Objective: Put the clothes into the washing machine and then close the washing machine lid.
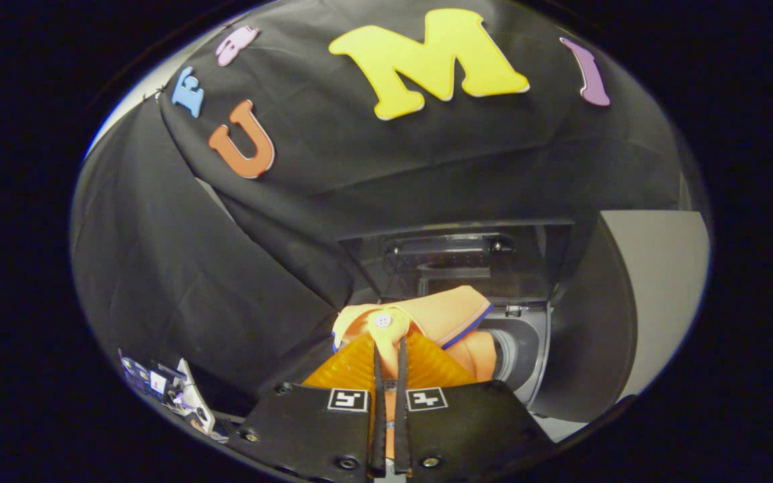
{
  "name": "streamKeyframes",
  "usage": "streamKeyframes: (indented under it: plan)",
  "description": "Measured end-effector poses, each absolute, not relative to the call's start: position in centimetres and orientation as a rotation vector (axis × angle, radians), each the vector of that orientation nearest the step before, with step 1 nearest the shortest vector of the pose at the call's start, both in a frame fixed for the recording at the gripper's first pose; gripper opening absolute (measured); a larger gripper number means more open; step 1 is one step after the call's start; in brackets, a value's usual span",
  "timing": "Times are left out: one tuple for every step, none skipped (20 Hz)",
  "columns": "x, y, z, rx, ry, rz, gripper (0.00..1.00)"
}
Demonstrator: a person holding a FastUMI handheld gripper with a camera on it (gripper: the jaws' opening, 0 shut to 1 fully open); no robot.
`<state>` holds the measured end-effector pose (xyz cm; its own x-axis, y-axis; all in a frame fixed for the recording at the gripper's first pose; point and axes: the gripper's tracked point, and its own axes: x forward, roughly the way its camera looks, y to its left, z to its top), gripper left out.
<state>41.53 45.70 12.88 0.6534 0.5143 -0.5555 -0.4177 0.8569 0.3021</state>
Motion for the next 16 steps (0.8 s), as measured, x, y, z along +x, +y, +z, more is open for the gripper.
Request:
streamKeyframes:
  plan:
    - [42.3, 45.8, 11.7, 0.15, 0.7, 0.522, 0.08]
    - [43.2, 46.0, 10.5, 0.146, 0.724, 0.51, 0.08]
    - [44.1, 46.4, 9.1, 0.143, 0.748, 0.5, 0.08]
    - [44.8, 46.6, 8.0, 0.141, 0.771, 0.488, 0.08]
    - [45.5, 46.7, 7.0, 0.139, 0.791, 0.478, 0.08]
    - [46.2, 46.7, 6.0, 0.139, 0.809, 0.465, 0.08]
    - [46.9, 46.8, 4.9, 0.141, 0.827, 0.456, 0.08]
    - [47.5, 46.9, 4.0, 0.143, 0.845, 0.446, 0.08]
    - [48.1, 47.1, 3.2, 0.143, 0.861, 0.435, 0.08]
    - [48.7, 47.3, 2.5, 0.14, 0.872, 0.424, 0.08]
    - [49.0, 47.2, 2.1, 0.13, 0.878, 0.414, 0.08]
    - [49.5, 47.1, 1.5, 0.119, 0.885, 0.4, 0.08]
    - [49.7, 47.0, 0.9, 0.11, 0.898, 0.385, 0.08]
    - [49.8, 46.9, 0.3, 0.107, 0.914, 0.369, 0.08]
    - [50.0, 47.0, -0.3, 0.107, 0.928, 0.358, 0.08]
    - [50.3, 47.0, -0.8, 0.104, 0.94, 0.346, 0.08]
